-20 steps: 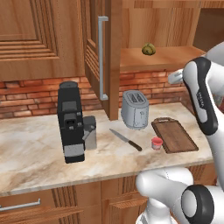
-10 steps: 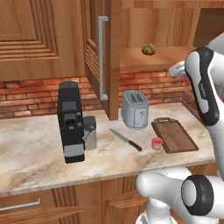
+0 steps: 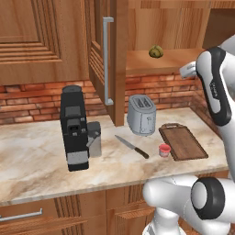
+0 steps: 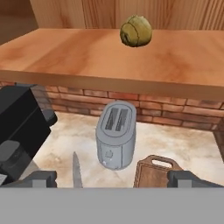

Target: Pick the bread, place it on the cutting board, pick the jam, place it on the counter, and close the cabinet.

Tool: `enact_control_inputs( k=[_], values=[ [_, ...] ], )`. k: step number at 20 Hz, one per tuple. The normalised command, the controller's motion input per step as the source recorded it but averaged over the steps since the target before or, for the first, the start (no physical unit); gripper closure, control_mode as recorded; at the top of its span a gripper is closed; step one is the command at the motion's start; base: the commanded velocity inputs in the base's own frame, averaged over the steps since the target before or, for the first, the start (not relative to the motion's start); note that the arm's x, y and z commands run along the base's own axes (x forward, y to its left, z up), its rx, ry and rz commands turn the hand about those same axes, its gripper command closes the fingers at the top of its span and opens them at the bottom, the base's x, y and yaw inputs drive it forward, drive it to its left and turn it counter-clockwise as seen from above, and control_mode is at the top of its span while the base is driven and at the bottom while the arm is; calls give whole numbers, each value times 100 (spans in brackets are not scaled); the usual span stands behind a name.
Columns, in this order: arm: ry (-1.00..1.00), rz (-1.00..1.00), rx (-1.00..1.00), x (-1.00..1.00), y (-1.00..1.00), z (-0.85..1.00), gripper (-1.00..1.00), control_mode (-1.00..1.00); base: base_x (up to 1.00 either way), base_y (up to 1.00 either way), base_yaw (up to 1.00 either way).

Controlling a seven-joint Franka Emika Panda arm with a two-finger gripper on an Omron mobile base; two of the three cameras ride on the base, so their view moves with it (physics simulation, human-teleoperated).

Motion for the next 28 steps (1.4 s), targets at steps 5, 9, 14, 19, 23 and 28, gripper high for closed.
enact_control_inputs(
  k=[5, 9, 14, 19, 23, 28],
  values=[
    [-11, 0, 0, 14, -1, 0, -100, -100, 0, 0, 0],
    [-6, 0, 0, 18, 0, 2, -100, -100, 0, 0, 0],
    [-1, 0, 0, 25, 0, 12, -100, -100, 0, 0, 0],
    [0, 0, 3, 32, 0, 32, -100, -100, 0, 0, 0],
    [0, 0, 0, 34, 0, 22, -100, -100, 0, 0, 0],
    [0, 0, 0, 43, 0, 6, -100, -100, 0, 0, 0]
  ],
)
